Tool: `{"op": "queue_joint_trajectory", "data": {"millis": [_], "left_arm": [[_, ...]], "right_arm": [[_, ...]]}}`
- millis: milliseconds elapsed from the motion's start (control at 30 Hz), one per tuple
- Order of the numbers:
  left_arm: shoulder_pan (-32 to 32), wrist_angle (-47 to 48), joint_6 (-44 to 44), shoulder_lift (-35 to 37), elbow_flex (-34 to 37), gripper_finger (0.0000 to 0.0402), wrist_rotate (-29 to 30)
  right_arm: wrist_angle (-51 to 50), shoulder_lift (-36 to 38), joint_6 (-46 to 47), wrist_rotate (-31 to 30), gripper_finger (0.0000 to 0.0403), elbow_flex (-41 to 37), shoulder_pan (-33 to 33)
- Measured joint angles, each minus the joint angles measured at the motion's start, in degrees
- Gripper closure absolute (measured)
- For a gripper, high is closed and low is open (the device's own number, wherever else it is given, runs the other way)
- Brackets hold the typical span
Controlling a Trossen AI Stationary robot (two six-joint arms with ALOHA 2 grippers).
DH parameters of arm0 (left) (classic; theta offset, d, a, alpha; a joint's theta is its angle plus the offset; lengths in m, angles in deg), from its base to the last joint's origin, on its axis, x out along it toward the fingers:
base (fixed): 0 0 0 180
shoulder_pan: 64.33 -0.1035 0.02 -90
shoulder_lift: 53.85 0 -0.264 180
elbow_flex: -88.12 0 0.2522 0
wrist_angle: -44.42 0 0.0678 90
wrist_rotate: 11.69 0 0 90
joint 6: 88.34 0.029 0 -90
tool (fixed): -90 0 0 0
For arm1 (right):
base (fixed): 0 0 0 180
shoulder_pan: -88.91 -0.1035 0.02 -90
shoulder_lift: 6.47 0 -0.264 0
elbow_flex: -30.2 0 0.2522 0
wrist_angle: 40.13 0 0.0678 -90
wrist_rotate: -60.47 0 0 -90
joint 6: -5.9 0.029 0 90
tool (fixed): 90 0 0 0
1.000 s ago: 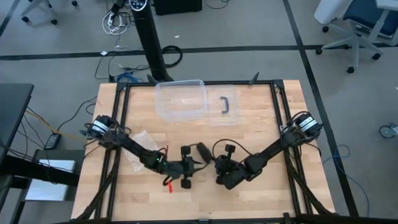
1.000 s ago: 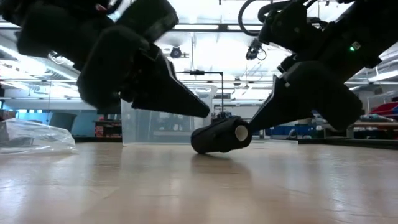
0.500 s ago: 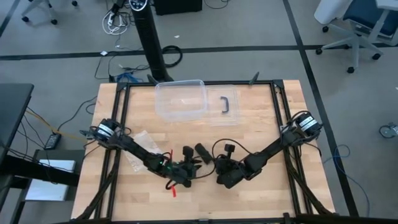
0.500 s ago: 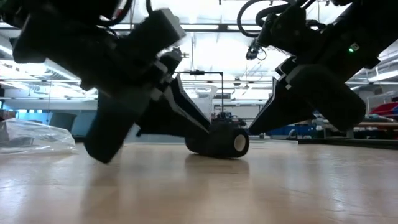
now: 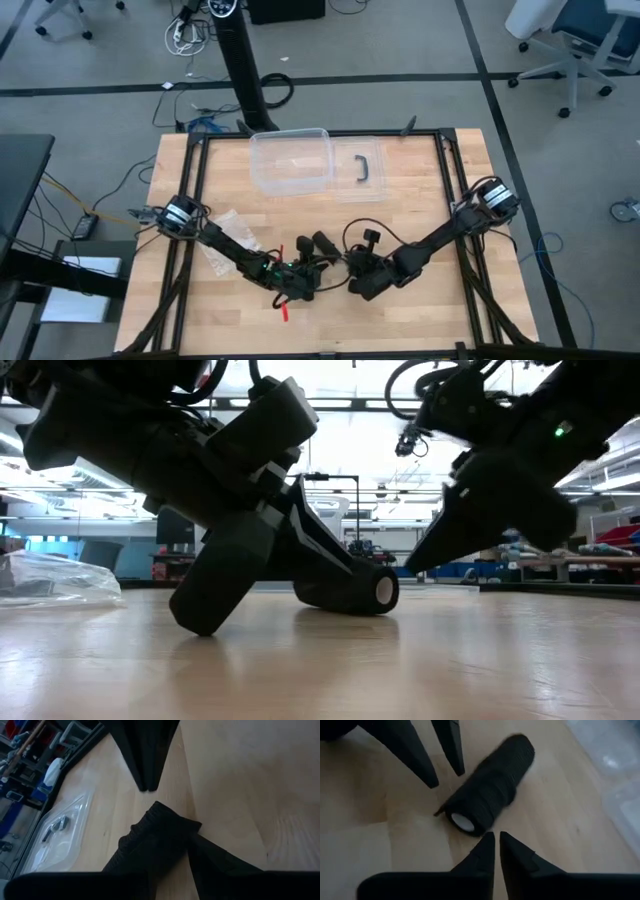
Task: Roll bandage
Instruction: Roll the black bandage
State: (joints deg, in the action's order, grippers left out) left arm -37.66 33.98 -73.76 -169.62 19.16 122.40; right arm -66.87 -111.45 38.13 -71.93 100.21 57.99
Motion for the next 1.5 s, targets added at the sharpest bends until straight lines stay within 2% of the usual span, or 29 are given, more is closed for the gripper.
{"op": "queue_joint_trajectory", "data": {"millis": [133, 367, 633, 1500], "left_arm": [[-0.3, 0.6, -0.7, 0.0, 0.0, 0.0299, 0.0], [-0.9, 1.1, -1.3, 0.0, 0.0, 0.0299, -1.5], [-1.2, 1.2, -1.8, 0.0, 0.0, 0.0299, -1.8], [-2.0, 1.3, -1.9, 0.0, 0.1, 0.0299, -2.9]], "right_arm": [[1.4, 0.7, 2.9, -1.2, 0.034, -2.0, -1.8], [21.4, 0.1, -3.4, -1.7, 0.0295, -10.1, -1.4], [28.2, 0.1, -7.0, -0.4, 0.0284, -11.8, 0.8], [30.3, 0.1, -9.6, 3.1, 0.0276, -11.8, 1.9]]}}
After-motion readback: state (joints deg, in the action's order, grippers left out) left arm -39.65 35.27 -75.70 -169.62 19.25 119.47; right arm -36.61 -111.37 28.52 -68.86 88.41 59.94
